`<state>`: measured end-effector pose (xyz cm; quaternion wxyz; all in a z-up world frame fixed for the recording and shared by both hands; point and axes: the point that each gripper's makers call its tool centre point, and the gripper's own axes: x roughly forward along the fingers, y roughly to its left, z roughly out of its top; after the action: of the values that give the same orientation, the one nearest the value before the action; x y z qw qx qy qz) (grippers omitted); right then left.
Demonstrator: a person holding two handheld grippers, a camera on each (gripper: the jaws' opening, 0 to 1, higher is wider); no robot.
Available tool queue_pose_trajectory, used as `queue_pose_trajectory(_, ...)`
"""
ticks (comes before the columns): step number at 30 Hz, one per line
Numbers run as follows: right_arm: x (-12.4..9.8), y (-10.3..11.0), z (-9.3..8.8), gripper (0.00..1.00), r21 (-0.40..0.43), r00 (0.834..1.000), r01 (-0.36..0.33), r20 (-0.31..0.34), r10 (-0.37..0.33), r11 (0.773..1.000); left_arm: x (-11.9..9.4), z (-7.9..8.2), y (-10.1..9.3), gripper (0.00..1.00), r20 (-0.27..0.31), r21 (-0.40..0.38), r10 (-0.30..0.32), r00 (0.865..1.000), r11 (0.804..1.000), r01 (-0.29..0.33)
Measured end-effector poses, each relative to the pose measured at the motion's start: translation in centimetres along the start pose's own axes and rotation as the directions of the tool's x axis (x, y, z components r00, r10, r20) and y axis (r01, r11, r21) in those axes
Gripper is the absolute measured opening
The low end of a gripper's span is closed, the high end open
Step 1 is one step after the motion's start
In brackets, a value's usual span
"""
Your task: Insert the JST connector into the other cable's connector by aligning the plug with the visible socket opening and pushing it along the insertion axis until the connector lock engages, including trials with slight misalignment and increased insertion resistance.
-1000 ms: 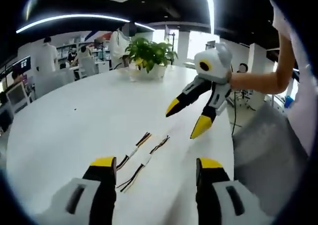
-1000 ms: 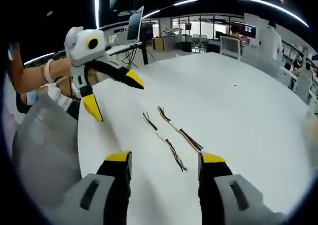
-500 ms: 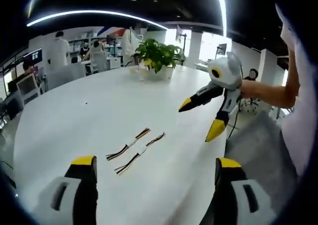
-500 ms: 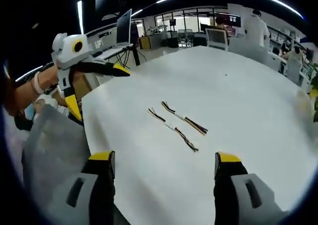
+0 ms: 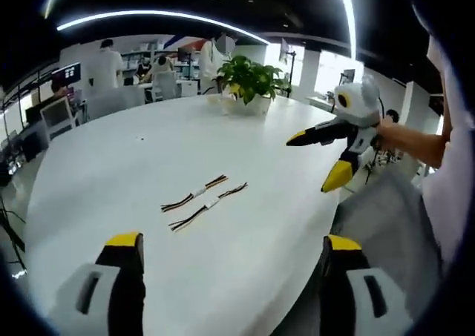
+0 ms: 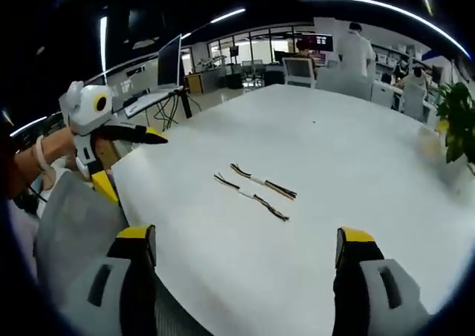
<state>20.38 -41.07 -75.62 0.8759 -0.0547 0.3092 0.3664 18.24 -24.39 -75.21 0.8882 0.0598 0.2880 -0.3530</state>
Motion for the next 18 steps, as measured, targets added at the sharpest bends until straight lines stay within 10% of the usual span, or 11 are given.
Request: queue_pose_trajectory(18,-0.6,0.9,-3.6,1.00,0.104,0.997,0.070,-0.049,-0.065,0.992,-2.2,-2.9,0.5,0.99,0.012,-0.153,0.190,0.982,0.971,-0.186)
